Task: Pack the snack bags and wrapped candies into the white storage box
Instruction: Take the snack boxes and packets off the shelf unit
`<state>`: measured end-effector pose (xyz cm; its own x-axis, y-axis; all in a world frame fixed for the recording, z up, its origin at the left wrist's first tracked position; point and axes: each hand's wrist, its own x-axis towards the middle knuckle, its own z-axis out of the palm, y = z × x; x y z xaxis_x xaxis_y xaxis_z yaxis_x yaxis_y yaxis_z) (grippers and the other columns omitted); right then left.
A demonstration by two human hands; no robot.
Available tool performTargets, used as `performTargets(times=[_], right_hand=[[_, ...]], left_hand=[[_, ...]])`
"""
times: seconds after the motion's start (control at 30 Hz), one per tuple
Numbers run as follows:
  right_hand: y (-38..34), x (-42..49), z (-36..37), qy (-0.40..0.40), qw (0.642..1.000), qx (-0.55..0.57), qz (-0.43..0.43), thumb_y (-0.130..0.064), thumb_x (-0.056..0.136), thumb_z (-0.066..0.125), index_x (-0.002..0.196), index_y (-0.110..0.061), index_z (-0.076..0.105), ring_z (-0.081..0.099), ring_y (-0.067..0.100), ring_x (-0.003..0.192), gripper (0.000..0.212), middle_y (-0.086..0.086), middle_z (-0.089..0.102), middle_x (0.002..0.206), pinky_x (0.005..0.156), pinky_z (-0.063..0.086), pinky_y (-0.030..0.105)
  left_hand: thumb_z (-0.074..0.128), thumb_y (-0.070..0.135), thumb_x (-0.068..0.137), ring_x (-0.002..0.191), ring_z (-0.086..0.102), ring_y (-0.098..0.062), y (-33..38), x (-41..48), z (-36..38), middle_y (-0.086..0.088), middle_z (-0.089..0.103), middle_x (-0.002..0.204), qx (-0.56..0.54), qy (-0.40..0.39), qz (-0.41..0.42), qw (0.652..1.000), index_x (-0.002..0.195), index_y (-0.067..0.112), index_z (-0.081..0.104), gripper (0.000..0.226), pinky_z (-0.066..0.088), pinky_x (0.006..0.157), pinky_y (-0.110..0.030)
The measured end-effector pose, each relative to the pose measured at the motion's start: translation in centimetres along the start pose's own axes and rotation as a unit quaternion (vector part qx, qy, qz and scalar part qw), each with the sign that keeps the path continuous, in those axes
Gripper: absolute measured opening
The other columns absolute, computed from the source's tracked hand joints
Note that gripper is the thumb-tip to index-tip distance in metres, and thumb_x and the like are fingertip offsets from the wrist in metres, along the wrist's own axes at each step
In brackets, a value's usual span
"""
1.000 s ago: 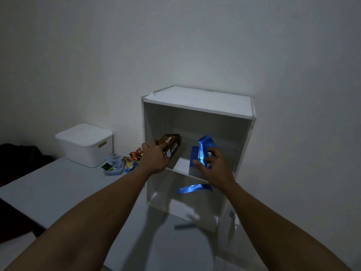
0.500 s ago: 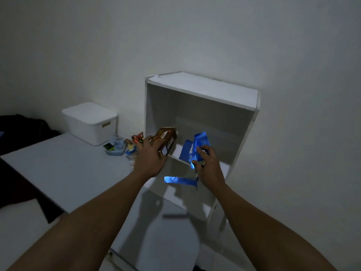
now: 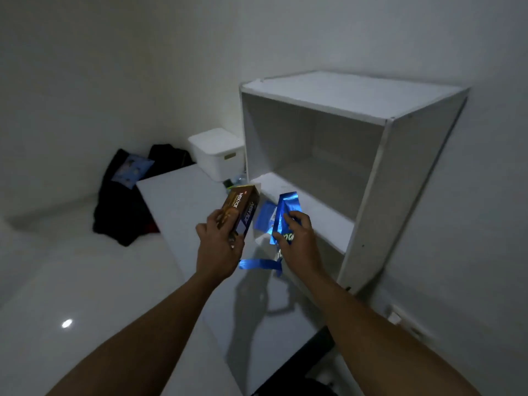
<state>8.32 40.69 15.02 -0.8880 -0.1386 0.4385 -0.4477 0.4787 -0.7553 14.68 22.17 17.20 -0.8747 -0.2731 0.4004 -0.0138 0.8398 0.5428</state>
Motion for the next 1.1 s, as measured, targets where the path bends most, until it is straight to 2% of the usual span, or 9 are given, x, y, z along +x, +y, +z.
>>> performTargets(times=[0.03, 0.1, 0.23, 0.33, 0.4, 0.5, 0.7, 0.97, 1.1], right_hand=[[0.4, -0.8, 0.3, -0.016, 1.000, 0.006, 0.004, -0.011, 0.087, 0.073, 0.135, -0.002, 0.056, 0.050, 0.016, 0.124, 0.051, 0.007, 0.047, 0.137, 0.099, 0.033, 0.009], [0.8, -2.5, 0.9, -0.059, 0.998, 0.027, 0.013, -0.010, 0.087, 0.073, 0.135, -0.002, 0.057, 0.050, 0.016, 0.124, 0.051, 0.008, 0.046, 0.138, 0.097, 0.034, 0.011], [1.5, -5.4, 2.0, -0.114, 0.991, 0.064, 0.024, -0.010, 0.088, 0.072, 0.134, -0.002, 0.057, 0.049, 0.012, 0.120, 0.049, 0.005, 0.045, 0.137, 0.087, 0.037, -0.001], [1.8, -8.4, 2.6, -0.135, 0.987, 0.074, 0.042, -0.010, 0.088, 0.072, 0.133, -0.003, 0.058, 0.046, 0.006, 0.117, 0.048, 0.004, 0.045, 0.137, 0.090, 0.044, 0.008], [2.1, -10.6, 2.4, -0.153, 0.984, 0.074, 0.050, -0.010, 0.088, 0.072, 0.134, -0.003, 0.058, 0.044, 0.004, 0.118, 0.048, 0.004, 0.044, 0.139, 0.089, 0.040, 0.004], [3.2, -14.2, 1.1, -0.187, 0.980, 0.047, 0.051, -0.012, 0.089, 0.071, 0.136, -0.005, 0.056, 0.045, 0.008, 0.123, 0.050, 0.004, 0.043, 0.141, 0.098, 0.042, 0.012], [5.9, -22.0, -4.5, -0.217, 0.974, -0.003, 0.070, -0.015, 0.091, 0.069, 0.135, -0.003, 0.056, 0.046, 0.012, 0.127, 0.048, 0.004, 0.043, 0.142, 0.089, 0.029, -0.007], [12.4, -32.1, -9.9, -0.271, 0.949, -0.034, 0.158, -0.023, 0.094, 0.065, 0.141, -0.009, 0.051, 0.045, 0.007, 0.126, 0.051, -0.003, 0.037, 0.148, 0.092, 0.043, 0.010], [16.6, -33.6, -9.5, -0.313, 0.931, -0.034, 0.182, -0.021, 0.092, 0.068, 0.139, -0.009, 0.052, 0.047, 0.012, 0.130, 0.051, 0.000, 0.040, 0.147, 0.091, 0.047, 0.012]], left_hand=[[0.062, 0.027, 0.092, 0.129, 0.025, -0.031, 0.0, -1.6, 0.0, -0.008, 0.027, 0.150, 0.003, 0.001, -0.023, 1.000, 0.148, 0.031, 0.036, 0.062, 0.046, 0.097, -0.042], [0.058, 0.028, 0.095, 0.127, 0.026, -0.030, -0.3, -4.9, -0.2, -0.007, 0.029, 0.149, 0.006, 0.008, -0.065, 0.998, 0.149, 0.035, 0.034, 0.059, 0.044, 0.097, -0.041], [0.051, 0.028, 0.099, 0.129, 0.023, -0.031, -1.3, -10.5, -0.1, -0.009, 0.028, 0.153, 0.038, -0.010, -0.104, 0.994, 0.149, 0.038, 0.032, 0.054, 0.043, 0.099, -0.044], [0.052, 0.022, 0.099, 0.130, 0.023, -0.032, -1.7, -14.3, 0.2, -0.010, 0.031, 0.152, 0.029, -0.011, -0.146, 0.989, 0.147, 0.034, 0.038, 0.052, 0.040, 0.101, -0.041], [0.053, 0.021, 0.098, 0.130, 0.024, -0.032, -1.4, -16.6, 0.8, -0.009, 0.033, 0.150, 0.013, -0.007, -0.171, 0.985, 0.146, 0.033, 0.039, 0.052, 0.035, 0.099, -0.033], [0.054, 0.022, 0.098, 0.129, 0.026, -0.031, -0.4, -20.6, 2.2, -0.010, 0.035, 0.148, -0.011, 0.002, -0.195, 0.981, 0.146, 0.031, 0.039, 0.051, 0.030, 0.097, -0.028], [0.055, 0.022, 0.098, 0.130, 0.027, -0.027, 3.7, -31.0, 6.2, -0.006, 0.038, 0.147, -0.057, -0.010, -0.192, 0.980, 0.146, 0.035, 0.039, 0.053, 0.037, 0.092, -0.026], [0.057, 0.021, 0.095, 0.130, 0.027, -0.028, 7.2, -41.5, 10.8, -0.004, 0.037, 0.150, -0.064, -0.107, -0.200, 0.972, 0.148, 0.034, 0.038, 0.058, 0.045, 0.085, -0.026], [0.055, 0.024, 0.096, 0.134, 0.023, -0.028, 8.0, -43.2, 14.3, -0.001, 0.032, 0.154, -0.065, -0.147, -0.247, 0.956, 0.148, 0.041, 0.029, 0.060, 0.050, 0.090, -0.029]])
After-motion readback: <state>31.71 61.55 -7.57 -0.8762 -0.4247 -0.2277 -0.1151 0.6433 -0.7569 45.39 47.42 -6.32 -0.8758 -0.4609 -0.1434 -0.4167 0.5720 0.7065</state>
